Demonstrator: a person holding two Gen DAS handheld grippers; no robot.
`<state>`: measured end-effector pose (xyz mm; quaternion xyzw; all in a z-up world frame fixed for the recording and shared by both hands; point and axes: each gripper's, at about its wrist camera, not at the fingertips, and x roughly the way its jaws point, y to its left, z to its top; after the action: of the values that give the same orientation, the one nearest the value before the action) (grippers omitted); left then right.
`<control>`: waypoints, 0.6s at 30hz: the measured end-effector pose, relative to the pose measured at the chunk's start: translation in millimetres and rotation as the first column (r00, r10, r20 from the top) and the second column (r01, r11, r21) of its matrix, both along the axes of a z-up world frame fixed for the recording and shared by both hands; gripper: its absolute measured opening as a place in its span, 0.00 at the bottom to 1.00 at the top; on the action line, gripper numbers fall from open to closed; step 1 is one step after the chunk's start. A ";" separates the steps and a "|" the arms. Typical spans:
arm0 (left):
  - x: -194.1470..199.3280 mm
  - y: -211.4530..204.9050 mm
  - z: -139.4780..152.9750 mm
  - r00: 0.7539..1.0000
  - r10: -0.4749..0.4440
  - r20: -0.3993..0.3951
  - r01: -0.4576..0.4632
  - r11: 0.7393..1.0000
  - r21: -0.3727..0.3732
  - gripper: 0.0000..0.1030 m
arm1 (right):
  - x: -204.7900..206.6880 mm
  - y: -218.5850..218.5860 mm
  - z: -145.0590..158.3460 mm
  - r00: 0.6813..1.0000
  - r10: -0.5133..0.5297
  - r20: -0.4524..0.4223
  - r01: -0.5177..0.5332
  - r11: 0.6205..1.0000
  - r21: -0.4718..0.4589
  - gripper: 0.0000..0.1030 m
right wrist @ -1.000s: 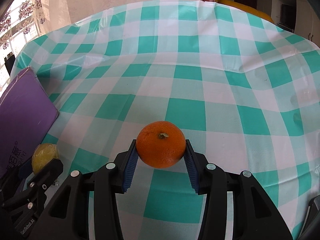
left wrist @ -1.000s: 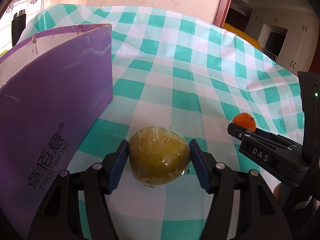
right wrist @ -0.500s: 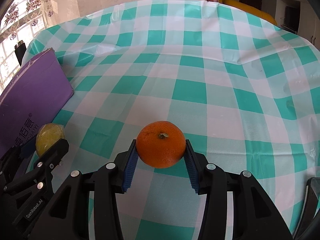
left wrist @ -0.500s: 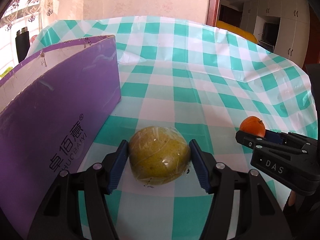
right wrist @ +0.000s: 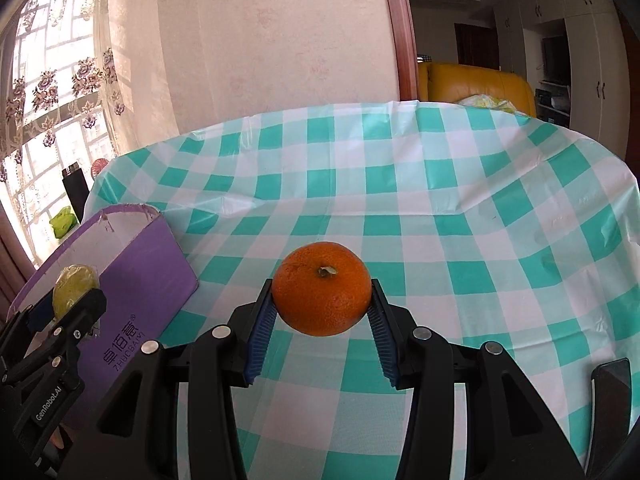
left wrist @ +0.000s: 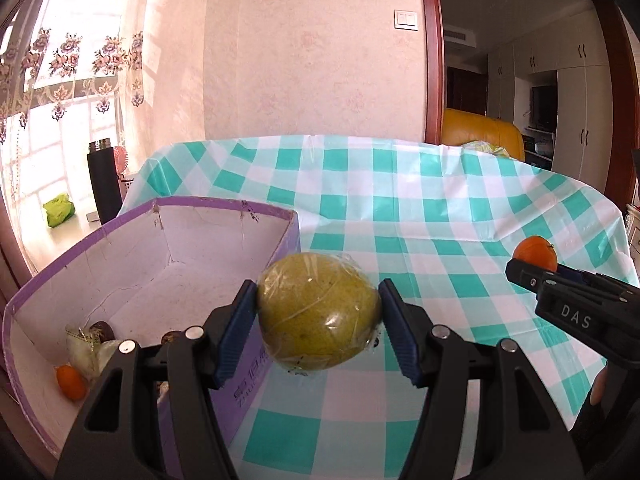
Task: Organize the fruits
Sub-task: 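Carry the orange and bagged yellow fruit with both grippers to the box, then open both grippers to drop the orange and bagged yellow fruit in the box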
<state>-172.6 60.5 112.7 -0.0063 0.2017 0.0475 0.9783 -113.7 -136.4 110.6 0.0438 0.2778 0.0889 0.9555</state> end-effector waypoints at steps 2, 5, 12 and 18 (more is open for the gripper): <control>-7.9 8.0 10.9 0.999 0.022 0.038 -0.022 1.000 0.009 0.61 | -5.0 8.2 7.1 0.999 0.018 0.032 -0.018 1.000 0.001 0.44; -17.6 23.1 24.5 0.995 0.061 0.077 -0.062 0.998 0.015 0.61 | -11.2 22.6 15.7 0.996 0.053 0.065 -0.053 0.999 -0.010 0.44; -32.3 71.7 43.6 0.984 0.148 0.100 -0.147 0.989 -0.020 0.61 | -17.3 63.4 27.8 0.985 0.147 0.088 -0.144 0.989 -0.033 0.44; -45.6 104.7 58.8 0.963 0.226 0.145 -0.229 0.973 0.004 0.60 | -17.9 96.6 33.2 0.970 0.225 0.096 -0.220 0.974 -0.057 0.44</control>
<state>-218.2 165.2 171.5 -0.0226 0.1281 0.1609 0.9784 -131.6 -39.9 143.8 -0.0142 0.2336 0.1912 0.9533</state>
